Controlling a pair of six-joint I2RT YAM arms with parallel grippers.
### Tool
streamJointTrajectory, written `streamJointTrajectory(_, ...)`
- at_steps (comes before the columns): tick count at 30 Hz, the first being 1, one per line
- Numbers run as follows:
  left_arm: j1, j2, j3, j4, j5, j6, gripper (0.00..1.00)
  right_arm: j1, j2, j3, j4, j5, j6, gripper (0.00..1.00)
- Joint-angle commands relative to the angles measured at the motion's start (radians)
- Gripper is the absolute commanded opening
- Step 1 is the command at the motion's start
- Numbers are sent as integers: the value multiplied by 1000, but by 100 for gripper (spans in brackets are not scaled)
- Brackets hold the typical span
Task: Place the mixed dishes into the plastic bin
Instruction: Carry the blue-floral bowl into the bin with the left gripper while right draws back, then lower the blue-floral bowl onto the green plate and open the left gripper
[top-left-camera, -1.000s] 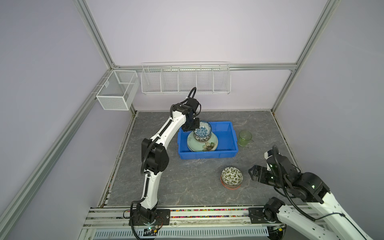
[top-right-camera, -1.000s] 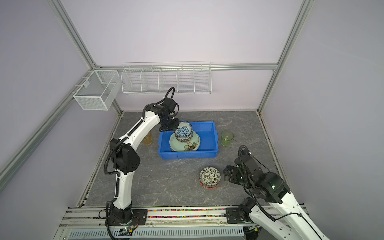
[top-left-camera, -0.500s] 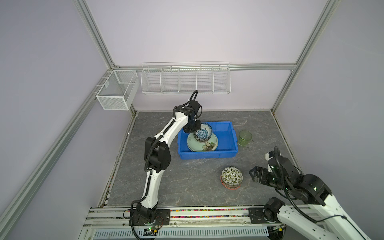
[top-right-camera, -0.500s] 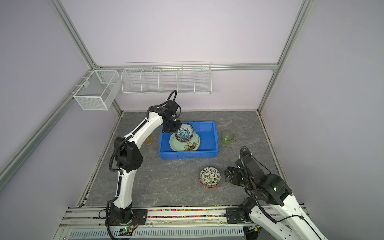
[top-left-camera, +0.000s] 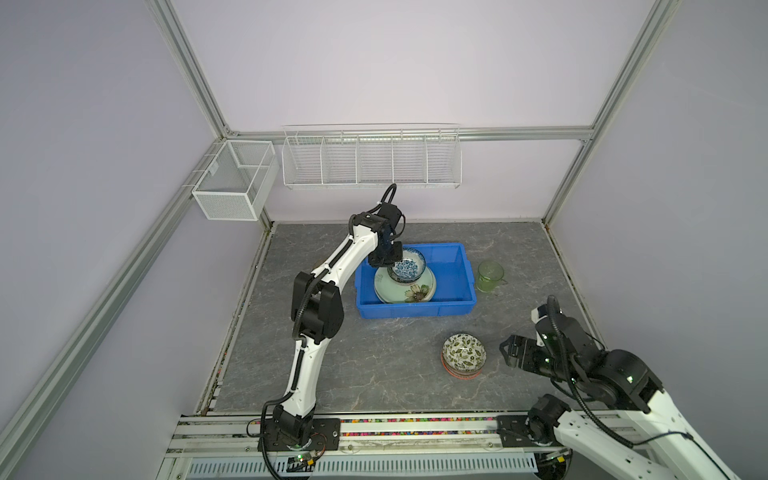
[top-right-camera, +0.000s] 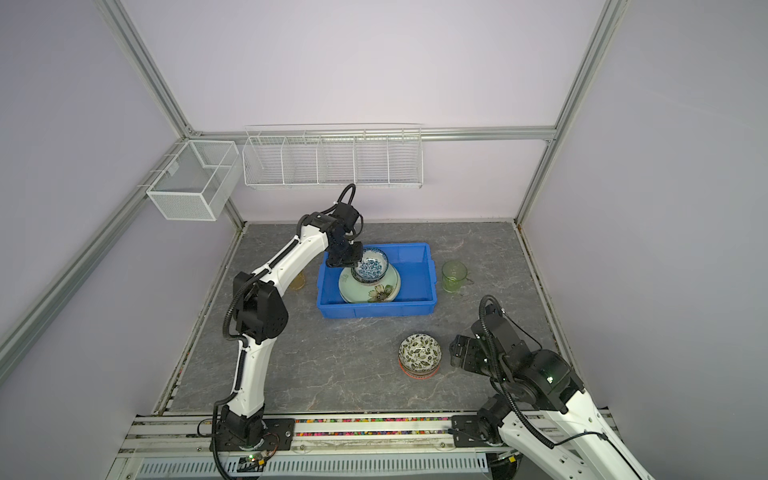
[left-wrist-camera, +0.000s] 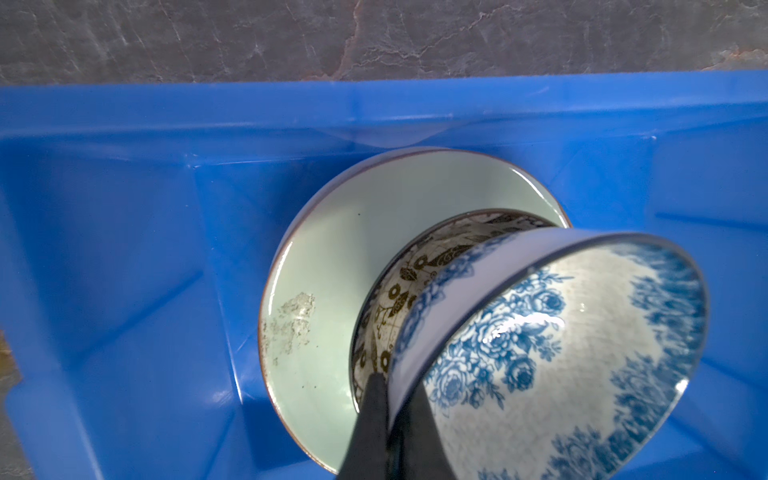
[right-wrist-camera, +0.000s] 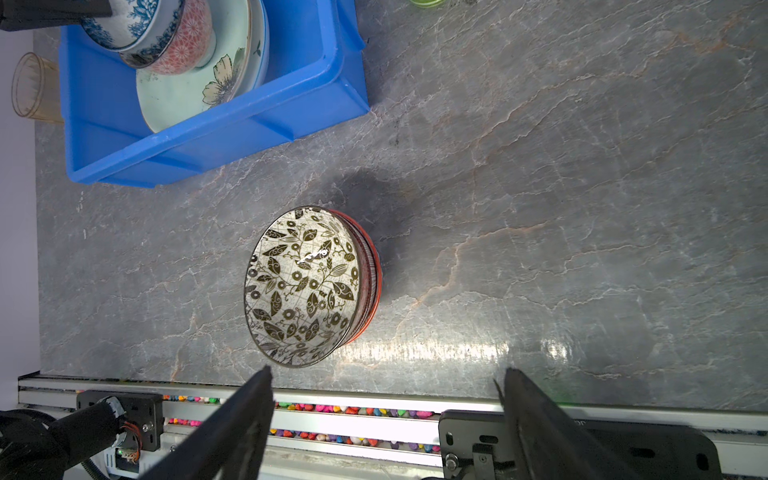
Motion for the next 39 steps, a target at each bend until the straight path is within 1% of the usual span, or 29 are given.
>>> streamJointTrajectory(1,-1,5,-6,12,23,-6,6,4,6,-14,-2,13,21,88)
streamJointTrajectory(11,-1,-6,-28,22,27,-11,13,5,-2,-5,-16,11,22,88)
streamJointTrajectory(16,-1,-12,-37,24,32,-12,19,5,-3,-5,-13,8,26,88)
streamJointTrajectory(19,-1,-21,-41,27,34,-14,25,4,2,-4,-11,0,23,88)
streamJointTrajectory(25,-1,-56,-65,41,43,-15,43,4,27,-6,2,-18,17,88)
streamJointTrajectory(33,-1,-131,-98,41,44,-9,78,3,118,-3,17,-34,11,88)
streamJointTrajectory(36,-1,-173,-123,49,38,-5,86,4,154,-3,22,-38,10,88)
streamJointTrajectory(39,-1,-214,-150,51,36,0,90,4,192,-6,31,-49,9,88)
